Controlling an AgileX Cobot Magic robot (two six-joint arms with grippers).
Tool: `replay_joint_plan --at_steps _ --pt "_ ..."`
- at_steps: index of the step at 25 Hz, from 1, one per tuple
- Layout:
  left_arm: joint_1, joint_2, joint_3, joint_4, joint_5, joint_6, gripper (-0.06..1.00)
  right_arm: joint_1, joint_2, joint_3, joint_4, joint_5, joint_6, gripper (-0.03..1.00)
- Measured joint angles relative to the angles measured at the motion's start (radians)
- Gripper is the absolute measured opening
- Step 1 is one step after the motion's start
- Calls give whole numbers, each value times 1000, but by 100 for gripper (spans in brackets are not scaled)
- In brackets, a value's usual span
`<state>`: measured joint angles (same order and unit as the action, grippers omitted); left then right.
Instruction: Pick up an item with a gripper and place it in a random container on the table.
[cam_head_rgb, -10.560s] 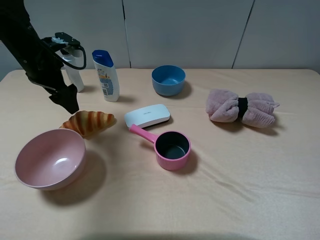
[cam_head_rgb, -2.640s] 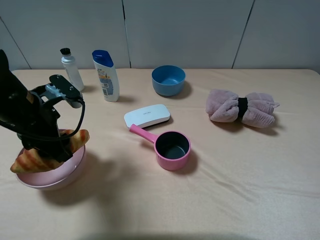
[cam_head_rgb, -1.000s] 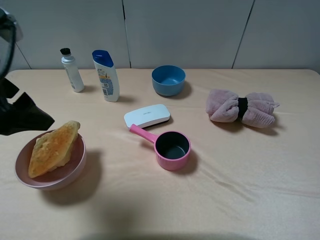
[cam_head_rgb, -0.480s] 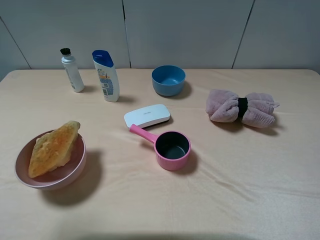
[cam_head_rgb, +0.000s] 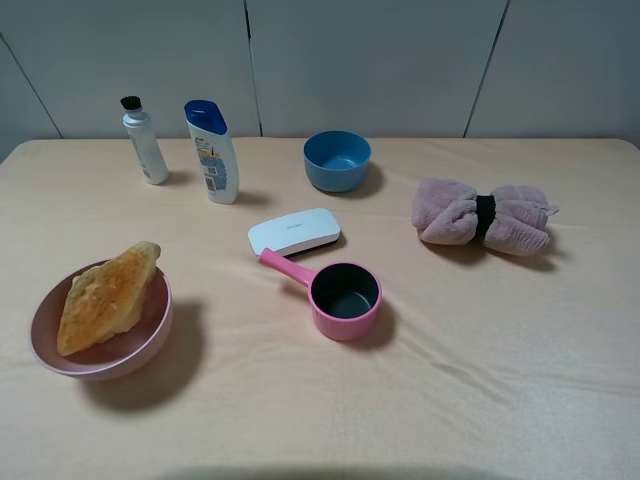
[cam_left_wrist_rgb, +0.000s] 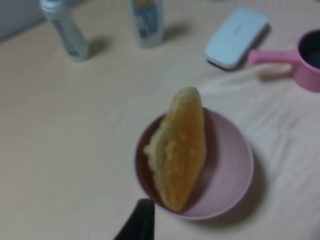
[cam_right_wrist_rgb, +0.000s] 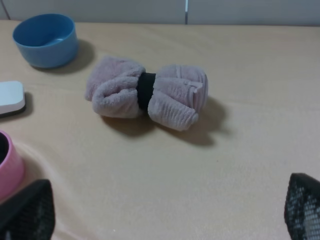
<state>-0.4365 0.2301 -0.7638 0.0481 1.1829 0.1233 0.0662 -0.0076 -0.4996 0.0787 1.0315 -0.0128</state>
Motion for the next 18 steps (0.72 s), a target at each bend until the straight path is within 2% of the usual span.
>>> replay_joint_plan --at_steps 3,8,14,18 --pt "43 -78 35 10 0 -1 94 0 0 0 0 0 0 69" --pt "158 -178 109 11 -5 -1 94 0 0 0 0 0 0 69" --pt "285 -211 209 -33 -101 -3 94 0 0 0 0 0 0 69" --pt "343 -214 266 -77 -117 -4 94 0 0 0 0 0 0 69"
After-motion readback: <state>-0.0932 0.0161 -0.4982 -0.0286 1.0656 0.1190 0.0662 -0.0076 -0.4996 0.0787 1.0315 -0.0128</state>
